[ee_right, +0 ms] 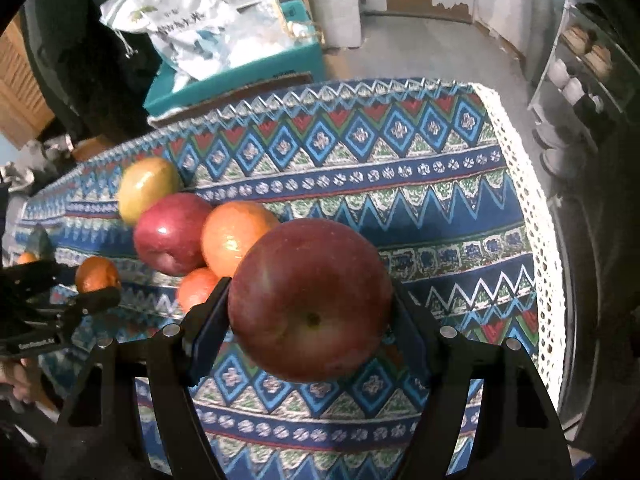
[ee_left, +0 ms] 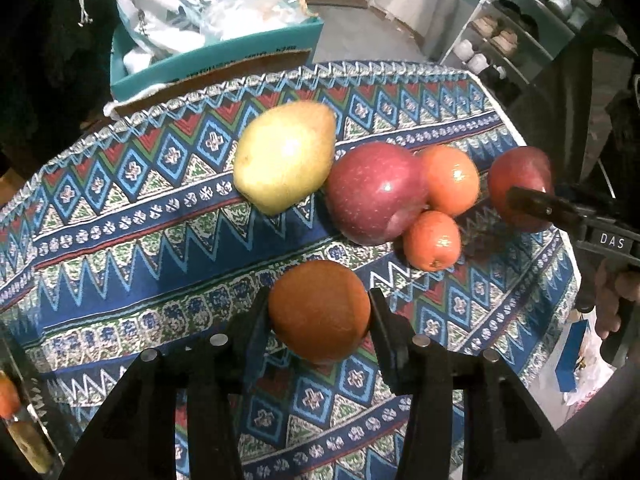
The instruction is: Organize fruits
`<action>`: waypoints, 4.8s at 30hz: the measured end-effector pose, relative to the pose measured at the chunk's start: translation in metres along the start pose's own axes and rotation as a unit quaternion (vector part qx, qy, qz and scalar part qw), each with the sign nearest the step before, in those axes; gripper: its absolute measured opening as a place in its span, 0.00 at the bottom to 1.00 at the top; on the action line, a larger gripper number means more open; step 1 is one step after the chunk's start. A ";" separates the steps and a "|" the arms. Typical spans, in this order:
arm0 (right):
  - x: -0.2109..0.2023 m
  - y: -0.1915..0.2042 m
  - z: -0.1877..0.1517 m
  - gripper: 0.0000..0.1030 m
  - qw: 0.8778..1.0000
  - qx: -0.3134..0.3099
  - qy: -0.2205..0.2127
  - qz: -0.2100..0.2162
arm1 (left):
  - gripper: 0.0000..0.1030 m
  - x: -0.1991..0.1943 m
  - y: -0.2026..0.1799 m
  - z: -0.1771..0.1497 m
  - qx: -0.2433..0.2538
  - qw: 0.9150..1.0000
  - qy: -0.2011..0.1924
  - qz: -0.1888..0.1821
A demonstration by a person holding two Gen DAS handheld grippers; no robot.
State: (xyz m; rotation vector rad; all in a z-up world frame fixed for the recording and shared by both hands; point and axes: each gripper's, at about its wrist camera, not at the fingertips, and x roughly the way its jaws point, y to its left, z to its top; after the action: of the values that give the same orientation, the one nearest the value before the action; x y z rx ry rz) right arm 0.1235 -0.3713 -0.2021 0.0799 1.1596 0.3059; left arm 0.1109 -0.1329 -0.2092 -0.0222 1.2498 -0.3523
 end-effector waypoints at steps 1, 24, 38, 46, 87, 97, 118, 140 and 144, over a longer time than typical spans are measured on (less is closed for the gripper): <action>-0.004 0.001 0.000 0.72 1.000 0.003 -0.003 0.005 | 0.46 -0.004 -0.001 0.000 0.000 1.000 -0.003 -0.002; -0.089 0.074 0.008 0.72 0.991 -0.026 -0.084 0.103 | 0.46 -0.109 -0.002 -0.019 -0.003 0.996 -0.079 -0.028; -0.118 0.117 0.008 0.72 0.983 -0.059 -0.103 0.142 | 0.46 -0.155 0.006 -0.031 -0.001 0.993 -0.117 -0.025; -0.124 0.150 0.014 0.72 0.977 -0.078 -0.105 0.170 | 0.46 -0.176 0.019 -0.043 -0.008 0.991 -0.133 -0.023; -0.046 0.347 0.033 0.72 0.951 -0.176 -0.014 0.253 | 0.46 -0.206 0.178 -0.111 -0.163 0.975 -0.151 0.028; 0.002 0.391 0.028 0.72 0.948 -0.191 0.032 0.252 | 0.46 -0.185 0.214 -0.131 -0.196 0.971 -0.125 0.052; 0.082 0.440 -0.005 0.73 0.949 -0.220 0.115 0.196 | 0.46 -0.122 0.257 -0.159 -0.251 0.965 -0.041 0.065; 0.093 0.437 -0.009 0.74 0.951 -0.215 0.127 0.182 | 0.57 -0.119 0.259 -0.160 -0.262 0.963 -0.031 0.053; 0.093 0.436 -0.009 0.74 0.952 -0.209 0.129 0.184 | 0.60 -0.123 0.255 -0.161 -0.258 0.964 -0.036 0.055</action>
State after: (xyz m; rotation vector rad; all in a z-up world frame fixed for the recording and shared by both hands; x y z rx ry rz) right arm 0.0631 0.0706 -0.1926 -0.1230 1.3133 0.9097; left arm -0.0081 0.1704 -0.2000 -0.4074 1.2352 0.0776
